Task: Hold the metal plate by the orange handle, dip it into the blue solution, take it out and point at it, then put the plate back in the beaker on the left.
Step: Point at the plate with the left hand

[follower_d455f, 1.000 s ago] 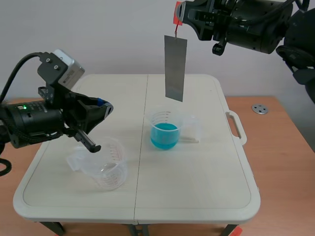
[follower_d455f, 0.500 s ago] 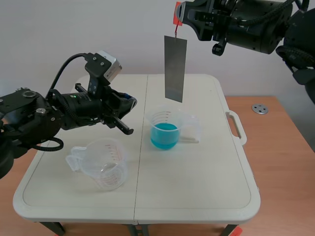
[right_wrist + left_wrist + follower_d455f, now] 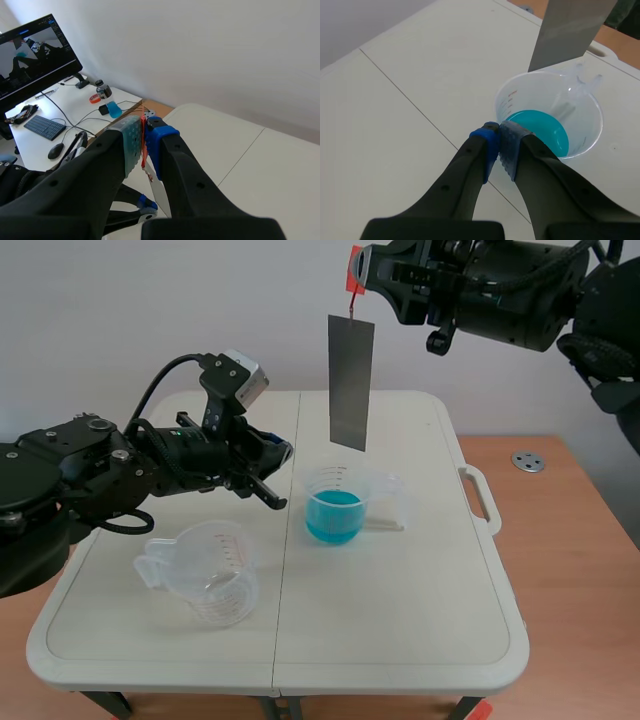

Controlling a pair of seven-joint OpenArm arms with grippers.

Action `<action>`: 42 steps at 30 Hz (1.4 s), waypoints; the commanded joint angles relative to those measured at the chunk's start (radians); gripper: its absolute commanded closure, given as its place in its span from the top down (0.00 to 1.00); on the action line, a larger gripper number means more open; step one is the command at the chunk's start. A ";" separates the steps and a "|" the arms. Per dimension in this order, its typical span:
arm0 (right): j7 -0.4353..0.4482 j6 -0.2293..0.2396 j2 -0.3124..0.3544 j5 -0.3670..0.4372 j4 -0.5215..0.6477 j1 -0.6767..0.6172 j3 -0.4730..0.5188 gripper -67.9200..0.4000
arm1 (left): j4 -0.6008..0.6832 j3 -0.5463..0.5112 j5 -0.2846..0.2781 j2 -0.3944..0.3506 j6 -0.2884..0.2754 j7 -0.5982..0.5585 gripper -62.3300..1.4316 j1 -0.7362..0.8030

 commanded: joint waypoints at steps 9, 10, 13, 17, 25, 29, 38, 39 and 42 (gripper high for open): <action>0.008 0.002 0.000 0.019 0.019 0.027 0.000 0.03 | 0.020 0.000 -0.010 0.024 -0.102 -0.043 0.05 -0.019; 0.008 0.002 0.000 0.019 0.019 0.027 0.000 0.03 | 0.020 0.000 -0.010 0.026 -0.102 -0.043 0.05 -0.019; 0.008 0.002 0.000 0.019 0.019 0.027 0.000 0.03 | 0.020 0.000 -0.010 0.028 -0.102 -0.043 0.05 -0.019; 0.004 0.002 0.000 0.019 0.019 0.027 0.000 0.03 | 0.020 0.000 -0.010 0.027 -0.102 -0.043 0.05 -0.019; 0.001 0.002 0.000 0.024 0.019 0.027 0.000 0.03 | 0.023 -0.001 -0.013 0.003 -0.063 -0.056 0.05 -0.007; -0.006 0.002 0.000 0.039 0.019 0.027 0.000 0.03 | 0.051 -0.037 -0.018 -0.052 0.033 -0.101 0.05 0.040; -0.021 0.002 0.000 0.042 0.019 0.027 0.000 0.03 | 0.284 -0.213 -0.072 -0.291 0.156 -0.155 0.05 0.311; -0.021 0.002 0.000 0.042 0.019 0.027 0.000 0.03 | 0.319 -0.243 -0.088 -0.326 0.166 -0.158 0.05 0.356; -0.022 0.002 0.000 0.045 0.019 0.027 0.000 0.03 | 0.410 -0.344 -0.132 -0.431 0.176 -0.166 0.05 0.500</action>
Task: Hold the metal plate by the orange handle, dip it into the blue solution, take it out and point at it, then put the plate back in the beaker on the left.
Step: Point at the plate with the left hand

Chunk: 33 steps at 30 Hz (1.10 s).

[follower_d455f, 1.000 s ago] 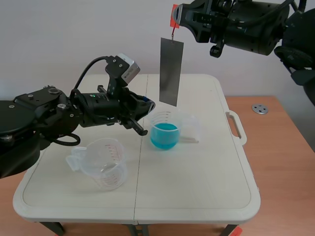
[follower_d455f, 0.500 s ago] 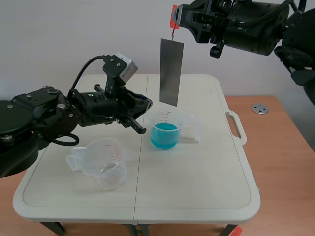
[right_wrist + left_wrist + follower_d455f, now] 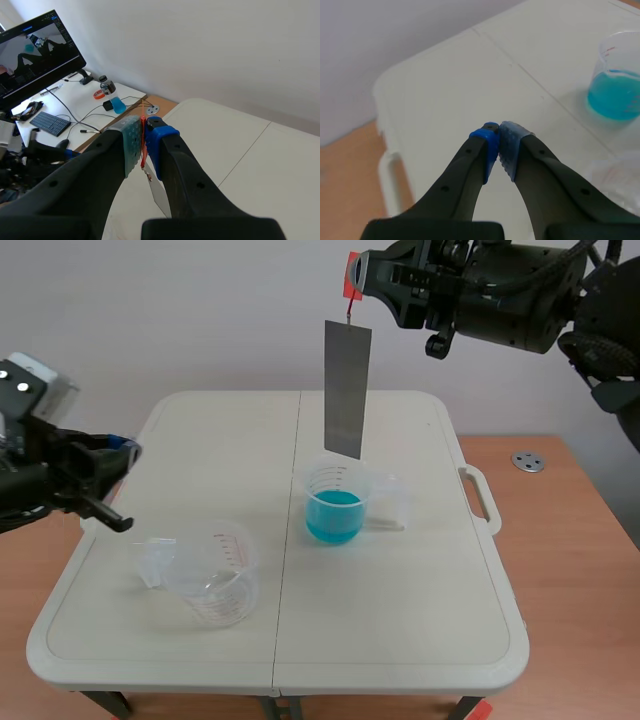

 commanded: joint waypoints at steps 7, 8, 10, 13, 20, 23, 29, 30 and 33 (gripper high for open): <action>0.010 0.002 0.000 0.048 0.019 0.013 0.000 0.03 | 0.109 -0.301 -0.088 -0.167 0.002 -0.015 0.05 0.389; 0.009 0.002 0.000 0.048 0.019 0.010 0.000 0.03 | 0.109 -0.338 -0.088 -0.167 0.002 -0.015 0.05 0.435; 0.008 0.002 0.000 0.048 0.018 0.003 0.000 0.03 | 0.109 -0.401 -0.087 -0.166 0.002 -0.015 0.05 0.525; 0.007 0.005 0.000 0.047 0.017 -0.012 0.000 0.03 | 0.109 -0.464 -0.087 -0.166 0.002 -0.016 0.05 0.651; 0.009 0.020 0.000 0.047 -0.011 -0.026 -0.016 0.03 | 0.106 -0.488 -0.075 -0.120 0.002 -0.019 0.05 0.879; 0.019 0.020 0.000 0.047 -0.032 -0.026 -0.032 0.03 | 0.106 -0.488 -0.072 -0.068 0.001 -0.019 0.05 0.948; 0.035 0.030 -0.003 0.047 -0.066 -0.026 -0.039 0.03 | 0.106 -0.488 -0.007 0.050 -0.007 -0.018 0.05 1.031; 0.040 0.031 -0.003 0.047 -0.073 -0.026 -0.039 0.03 | 0.106 -0.487 0.008 0.069 -0.013 -0.018 0.05 1.040; 0.057 0.031 -0.003 0.035 -0.094 -0.026 -0.039 0.03 | 0.106 -0.487 0.031 0.128 -0.014 -0.013 0.05 1.058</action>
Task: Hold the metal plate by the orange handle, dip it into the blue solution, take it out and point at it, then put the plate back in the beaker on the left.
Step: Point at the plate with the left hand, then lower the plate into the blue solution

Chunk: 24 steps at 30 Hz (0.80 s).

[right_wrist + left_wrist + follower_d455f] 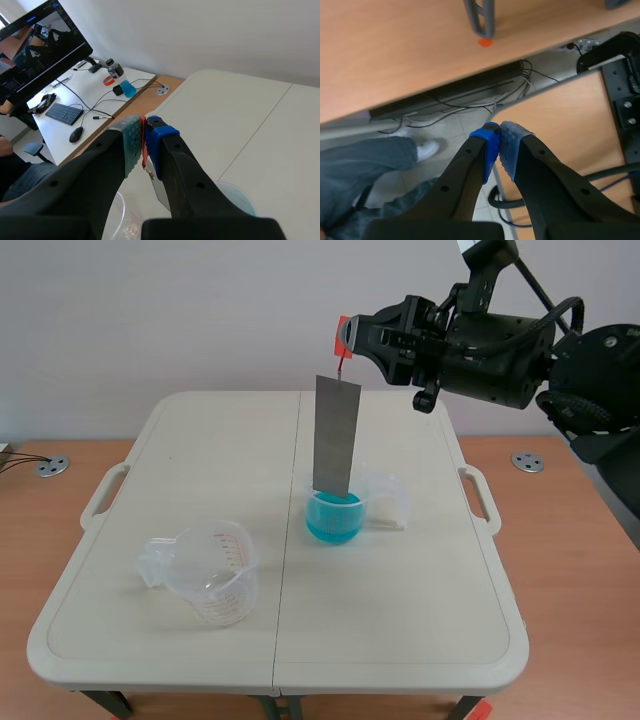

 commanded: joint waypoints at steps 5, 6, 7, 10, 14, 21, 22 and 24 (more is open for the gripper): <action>0.087 0.036 -0.008 -0.023 -0.036 0.024 0.005 0.03 | 0.004 0.008 -0.003 0.085 -0.005 0.037 0.05 0.013; 0.092 0.043 -0.009 -0.027 -0.041 0.024 0.005 0.03 | 0.004 0.011 -0.003 0.093 -0.006 0.051 0.05 0.014; 0.095 0.050 -0.014 -0.038 -0.045 0.024 0.005 0.03 | 0.004 0.014 -0.004 0.102 -0.006 0.067 0.05 0.014; 0.101 0.051 -0.028 -0.068 -0.063 0.024 0.005 0.03 | 0.004 0.027 -0.004 0.116 -0.006 0.102 0.05 0.014; 0.130 0.054 -0.041 -0.089 -0.099 0.024 0.005 0.03 | 0.004 0.047 -0.003 0.118 -0.006 0.123 0.05 0.013; 0.190 0.055 -0.075 -0.171 -0.161 0.024 0.005 0.03 | 0.004 0.057 -0.004 0.118 -0.006 0.122 0.05 0.013; 0.192 0.058 -0.082 -0.182 -0.169 0.024 0.005 0.03 | 0.004 0.057 -0.004 0.118 -0.006 0.122 0.05 0.013; 0.200 0.058 -0.093 -0.201 -0.187 0.024 0.005 0.03 | 0.004 0.057 -0.004 0.118 -0.006 0.123 0.05 0.011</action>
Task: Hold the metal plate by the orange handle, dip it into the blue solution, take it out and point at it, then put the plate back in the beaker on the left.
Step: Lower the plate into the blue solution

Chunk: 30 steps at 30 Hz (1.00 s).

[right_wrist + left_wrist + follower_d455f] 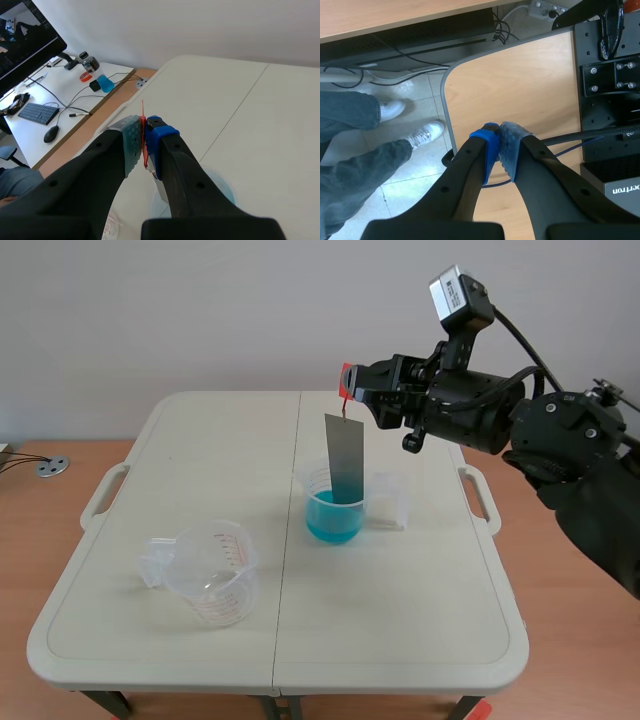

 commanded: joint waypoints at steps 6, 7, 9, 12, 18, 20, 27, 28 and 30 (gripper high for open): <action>0.070 0.008 -0.018 -0.015 -0.053 0.024 -0.007 0.03 | 0.004 0.000 -0.005 0.000 -0.003 -0.005 0.05 0.008; 0.079 0.008 -0.018 -0.018 -0.065 0.024 -0.011 0.03 | 0.004 0.000 -0.005 0.000 -0.003 -0.005 0.05 0.008; 0.095 0.008 -0.018 -0.022 -0.088 0.024 -0.020 0.03 | 0.004 0.000 -0.005 0.000 -0.003 -0.005 0.05 0.008; 0.116 0.008 -0.019 -0.039 -0.114 0.024 -0.034 0.03 | 0.004 0.000 -0.005 0.000 -0.003 -0.005 0.05 0.008; 0.124 0.008 -0.018 -0.039 -0.142 0.024 -0.040 0.03 | 0.004 0.000 -0.005 0.000 -0.003 -0.003 0.05 0.008; 0.124 0.008 -0.018 -0.039 -0.142 0.024 -0.040 0.03 | 0.004 0.000 -0.005 0.000 -0.003 -0.003 0.05 0.008; 0.124 0.008 -0.018 -0.039 -0.142 0.024 -0.040 0.03 | 0.004 0.000 -0.005 0.000 -0.003 -0.003 0.05 0.008; 0.124 0.008 -0.018 -0.039 -0.142 0.024 -0.040 0.03 | 0.004 0.000 -0.005 0.000 -0.003 -0.003 0.05 0.008; 0.124 0.008 -0.018 -0.039 -0.142 0.024 -0.040 0.03 | 0.004 0.000 -0.005 0.000 -0.003 -0.003 0.05 0.008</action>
